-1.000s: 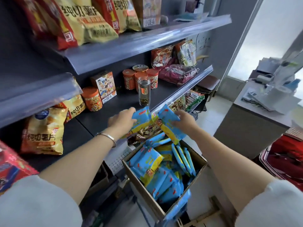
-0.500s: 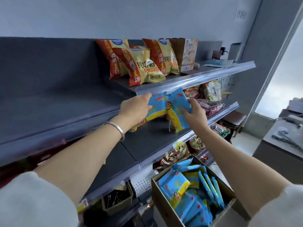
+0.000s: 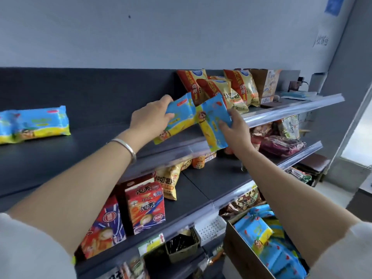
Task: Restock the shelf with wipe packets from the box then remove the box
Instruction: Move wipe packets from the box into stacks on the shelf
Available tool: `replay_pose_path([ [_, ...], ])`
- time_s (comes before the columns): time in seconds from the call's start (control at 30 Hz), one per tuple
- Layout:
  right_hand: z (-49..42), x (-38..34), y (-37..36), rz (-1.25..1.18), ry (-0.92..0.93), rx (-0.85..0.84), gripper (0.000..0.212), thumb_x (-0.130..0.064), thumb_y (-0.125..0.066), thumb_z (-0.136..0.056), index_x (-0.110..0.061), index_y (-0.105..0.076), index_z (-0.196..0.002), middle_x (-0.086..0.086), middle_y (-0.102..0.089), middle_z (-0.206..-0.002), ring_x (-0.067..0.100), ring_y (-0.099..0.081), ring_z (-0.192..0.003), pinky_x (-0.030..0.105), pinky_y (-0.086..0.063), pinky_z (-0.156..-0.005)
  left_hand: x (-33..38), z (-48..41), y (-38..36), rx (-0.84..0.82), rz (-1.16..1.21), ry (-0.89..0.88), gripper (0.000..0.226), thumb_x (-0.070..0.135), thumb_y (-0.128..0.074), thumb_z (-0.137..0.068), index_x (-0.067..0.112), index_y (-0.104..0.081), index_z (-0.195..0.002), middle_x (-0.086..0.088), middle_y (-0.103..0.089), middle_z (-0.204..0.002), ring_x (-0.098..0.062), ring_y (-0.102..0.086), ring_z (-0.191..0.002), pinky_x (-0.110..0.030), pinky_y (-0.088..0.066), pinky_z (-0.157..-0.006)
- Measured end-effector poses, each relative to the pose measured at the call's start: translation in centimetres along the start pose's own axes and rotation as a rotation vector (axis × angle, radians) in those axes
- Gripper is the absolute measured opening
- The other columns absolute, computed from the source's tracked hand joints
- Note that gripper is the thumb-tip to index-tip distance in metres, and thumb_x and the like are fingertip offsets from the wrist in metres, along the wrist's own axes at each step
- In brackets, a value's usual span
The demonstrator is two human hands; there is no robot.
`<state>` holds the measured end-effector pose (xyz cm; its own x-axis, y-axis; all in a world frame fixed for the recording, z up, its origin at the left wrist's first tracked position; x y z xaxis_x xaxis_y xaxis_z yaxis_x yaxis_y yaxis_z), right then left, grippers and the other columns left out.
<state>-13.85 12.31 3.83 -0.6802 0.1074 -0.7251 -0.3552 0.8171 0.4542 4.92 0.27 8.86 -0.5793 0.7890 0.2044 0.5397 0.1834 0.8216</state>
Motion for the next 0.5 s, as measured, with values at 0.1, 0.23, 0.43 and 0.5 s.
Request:
replay_pose_path([
  [0.1,0.0,-4.8,-4.1,-0.054,0.088,-0.049,0.03,-0.027,-0.054,-0.094,-0.017,-0.05,-0.121,-0.001,-0.061,-0.097,0.024,-0.064,-0.079,0.045,-0.056,-0.07,-5.0,1.3,3.5,0.055,-0.037,0.071,0.026,0.033,-0.045,-0.097,0.023,-0.042,-0.121,-0.001,-0.06,-0.109,-0.021,-0.054,-0.085,-0.033,-0.039,-0.066],
  [0.23,-0.6,-10.5,-9.9,-0.105,0.165,-0.126,0.031,-0.026,-0.055,-0.093,-0.017,-0.05,-0.123,-0.001,-0.061,-0.094,0.024,-0.065,-0.081,0.046,-0.056,-0.073,-11.3,3.0,7.4,0.113,-0.078,0.158,0.025,0.031,-0.047,-0.096,0.022,-0.045,-0.119,0.001,-0.058,-0.11,-0.02,-0.054,-0.091,-0.033,-0.037,-0.069],
  [0.43,-1.4,-17.8,-20.0,-0.134,0.291,-0.279,0.029,-0.027,-0.055,-0.091,-0.022,-0.051,-0.119,0.002,-0.065,-0.096,0.025,-0.064,-0.083,0.045,-0.055,-0.075,-21.2,5.3,11.8,0.163,-0.146,0.329,0.019,0.026,-0.048,-0.095,0.022,-0.05,-0.113,0.005,-0.055,-0.109,-0.018,-0.052,-0.096,-0.033,-0.035,-0.071],
  [0.5,-1.7,-19.8,-23.3,-0.103,0.351,-0.337,0.029,-0.027,-0.054,-0.09,-0.024,-0.051,-0.119,-0.001,-0.064,-0.097,0.024,-0.063,-0.085,0.043,-0.055,-0.076,-24.3,5.8,12.8,0.164,-0.189,0.378,0.018,0.026,-0.049,-0.095,0.023,-0.05,-0.112,0.004,-0.055,-0.109,-0.019,-0.052,-0.097,-0.034,-0.036,-0.072],
])
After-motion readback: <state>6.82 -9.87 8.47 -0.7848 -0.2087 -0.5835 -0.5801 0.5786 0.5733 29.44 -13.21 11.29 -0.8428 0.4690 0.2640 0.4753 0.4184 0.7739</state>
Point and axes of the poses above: each hand's wrist, its own z-axis away from the middle knuckle, its own y-axis out of the back of the hand, x = y × z, the point moved 8 cm from there along -z, towards the middle knuckle
